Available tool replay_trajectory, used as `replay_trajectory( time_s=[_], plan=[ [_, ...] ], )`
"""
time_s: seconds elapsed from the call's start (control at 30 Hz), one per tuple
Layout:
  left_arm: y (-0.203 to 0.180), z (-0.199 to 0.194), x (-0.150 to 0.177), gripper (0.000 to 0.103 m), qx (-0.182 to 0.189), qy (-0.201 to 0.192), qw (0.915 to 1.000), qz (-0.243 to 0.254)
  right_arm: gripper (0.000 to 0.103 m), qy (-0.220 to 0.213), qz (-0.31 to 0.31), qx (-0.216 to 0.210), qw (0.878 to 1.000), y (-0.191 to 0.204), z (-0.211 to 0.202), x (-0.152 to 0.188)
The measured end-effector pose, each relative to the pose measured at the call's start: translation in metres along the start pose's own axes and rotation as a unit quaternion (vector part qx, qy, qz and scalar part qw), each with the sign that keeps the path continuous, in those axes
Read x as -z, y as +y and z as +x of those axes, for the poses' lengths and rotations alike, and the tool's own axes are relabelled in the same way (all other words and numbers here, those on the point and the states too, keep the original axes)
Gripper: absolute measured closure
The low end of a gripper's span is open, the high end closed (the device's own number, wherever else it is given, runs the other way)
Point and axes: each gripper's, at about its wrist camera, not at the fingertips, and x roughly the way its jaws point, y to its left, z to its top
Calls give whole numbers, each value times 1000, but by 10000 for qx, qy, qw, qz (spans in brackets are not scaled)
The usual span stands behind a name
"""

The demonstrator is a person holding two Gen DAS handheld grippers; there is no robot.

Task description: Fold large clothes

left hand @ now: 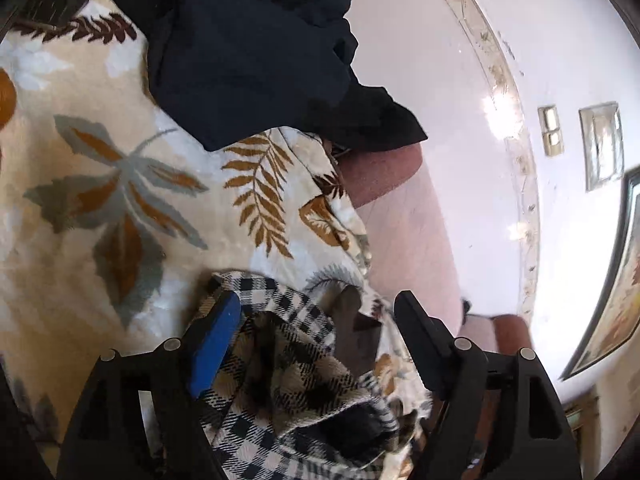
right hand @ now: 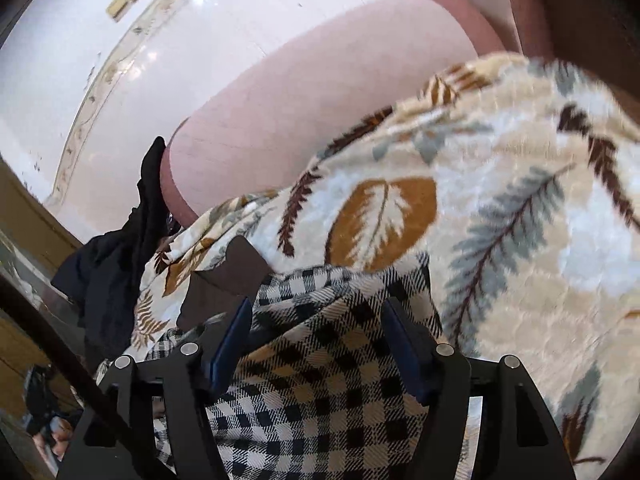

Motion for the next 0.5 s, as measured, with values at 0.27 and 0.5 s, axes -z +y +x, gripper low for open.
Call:
replay_trajectory(
  time_s=[0.27,0.5],
  plan=[
    [-16,-15,11,25,-704,-211,9941,795,30,-180,-480,227,9984,23,-15,6],
    [-12,-37,24,25,-1558,-319,9748,1568,30,-131,-1325,425,9902,56,-16,28]
  ],
)
